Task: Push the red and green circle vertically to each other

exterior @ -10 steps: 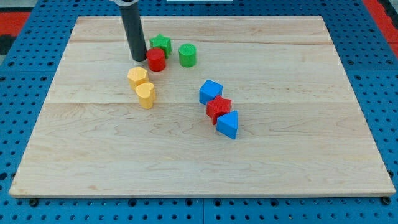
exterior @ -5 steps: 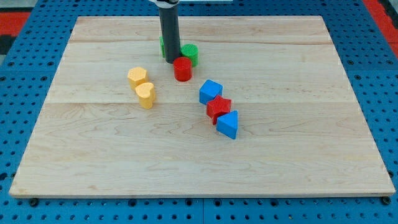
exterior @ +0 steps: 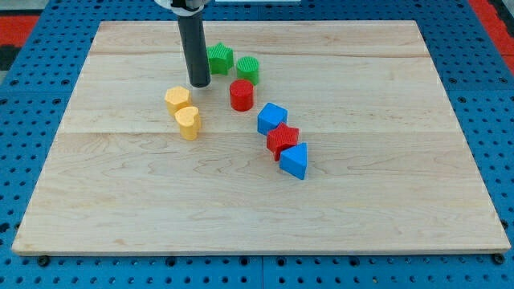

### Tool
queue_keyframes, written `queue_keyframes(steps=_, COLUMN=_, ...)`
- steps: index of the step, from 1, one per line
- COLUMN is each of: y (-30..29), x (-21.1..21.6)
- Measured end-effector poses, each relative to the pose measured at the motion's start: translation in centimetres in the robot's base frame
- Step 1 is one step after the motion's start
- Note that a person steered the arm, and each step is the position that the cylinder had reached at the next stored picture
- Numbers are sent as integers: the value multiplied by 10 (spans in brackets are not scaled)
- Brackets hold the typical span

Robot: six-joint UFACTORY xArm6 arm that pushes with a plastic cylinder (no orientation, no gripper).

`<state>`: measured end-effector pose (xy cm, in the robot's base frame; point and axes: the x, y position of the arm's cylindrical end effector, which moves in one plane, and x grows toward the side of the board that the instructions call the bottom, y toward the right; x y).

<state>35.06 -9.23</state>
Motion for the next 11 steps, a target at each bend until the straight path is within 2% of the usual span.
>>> queue_keyframes(steps=2, y=43, x=32)
queue_keyframes(steps=4, y=74, x=37)
queue_keyframes(steps=5, y=42, x=16)
queue_keyframes(steps=6, y=37, x=-11)
queue_keyframes(steps=9, y=79, x=2)
queue_keyframes(steps=11, y=104, x=-18)
